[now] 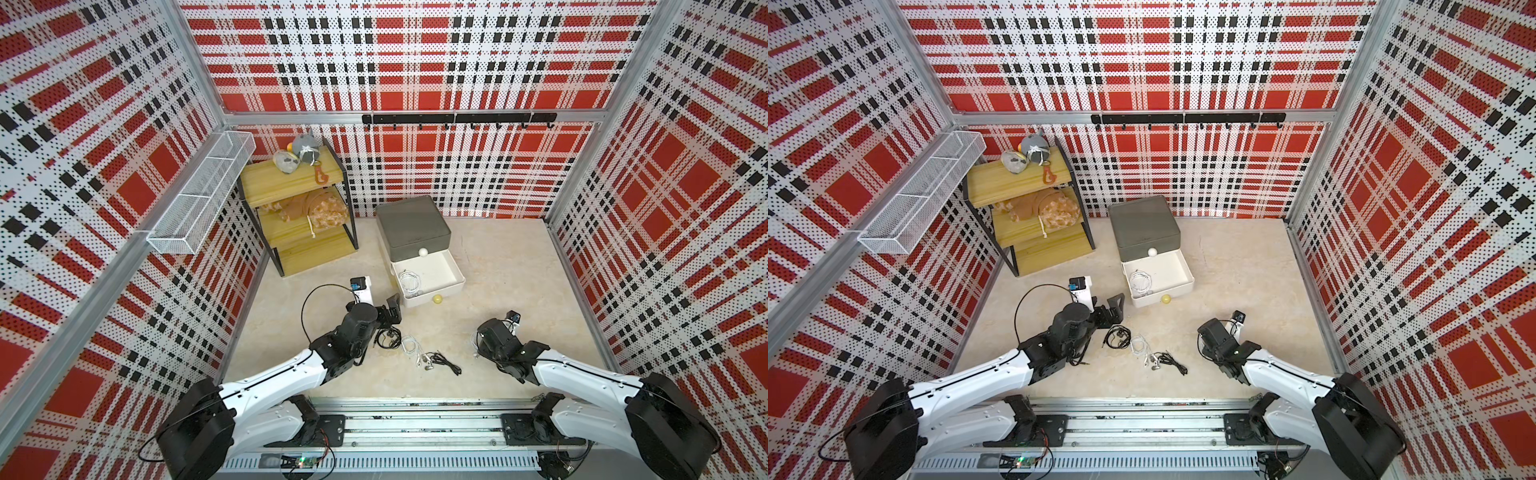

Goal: Place the wired earphones into the drawer by color
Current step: Pick up the wired earphones from the center of the board.

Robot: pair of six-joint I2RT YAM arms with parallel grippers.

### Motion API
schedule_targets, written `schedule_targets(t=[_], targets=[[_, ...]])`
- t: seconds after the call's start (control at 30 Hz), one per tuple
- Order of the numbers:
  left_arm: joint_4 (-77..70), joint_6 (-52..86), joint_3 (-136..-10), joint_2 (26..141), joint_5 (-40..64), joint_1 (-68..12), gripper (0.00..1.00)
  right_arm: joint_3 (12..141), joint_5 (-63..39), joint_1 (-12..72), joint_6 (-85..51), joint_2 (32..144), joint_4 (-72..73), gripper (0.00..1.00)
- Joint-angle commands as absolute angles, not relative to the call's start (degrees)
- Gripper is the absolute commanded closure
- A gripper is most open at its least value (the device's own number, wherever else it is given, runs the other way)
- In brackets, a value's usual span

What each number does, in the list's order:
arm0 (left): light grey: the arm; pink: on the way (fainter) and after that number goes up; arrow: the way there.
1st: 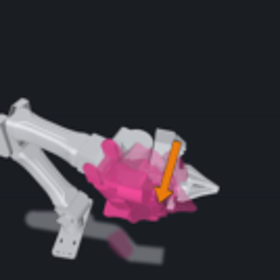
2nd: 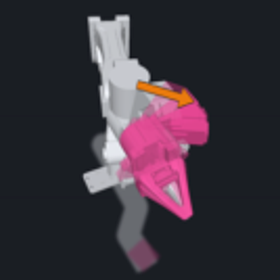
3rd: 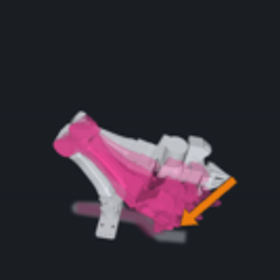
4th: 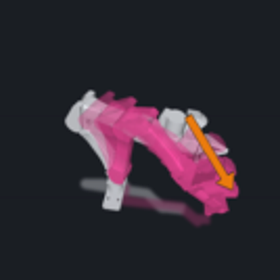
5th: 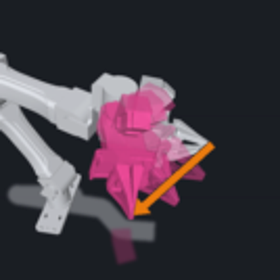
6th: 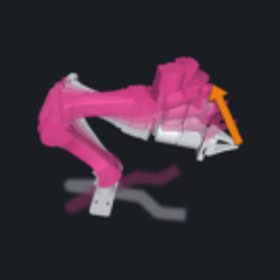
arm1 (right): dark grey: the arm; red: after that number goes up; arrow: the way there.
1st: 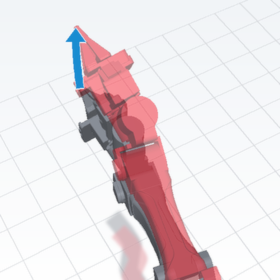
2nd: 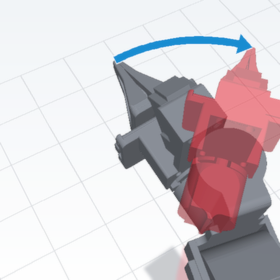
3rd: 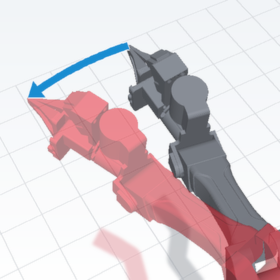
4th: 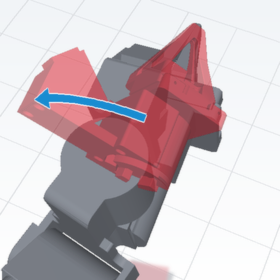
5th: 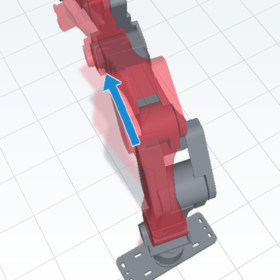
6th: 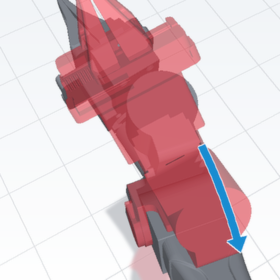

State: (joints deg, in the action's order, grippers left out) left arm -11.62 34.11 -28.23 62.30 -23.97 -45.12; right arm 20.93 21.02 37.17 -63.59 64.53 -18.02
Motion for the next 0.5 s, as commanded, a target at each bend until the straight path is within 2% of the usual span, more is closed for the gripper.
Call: schedule_targets(t=[0.0,0.23,0.47], targets=[[-12.7,34.4,-27.0,61.1,-24.3,-45.5,0.01,21.0,21.8,36.7,-63.1,64.8,-17.8,0.79],[-12.7,34.3,-27.2,61.2,-24.3,-45.5,0.01,20.7,22.2,36.7,-63.1,63.9,-18.4,0.89],[-11.9,33.9,-27.2,60.3,-24.7,-45.4,0.01,20.6,22.8,36.7,-61.4,61.3,-18.4,0.94]])
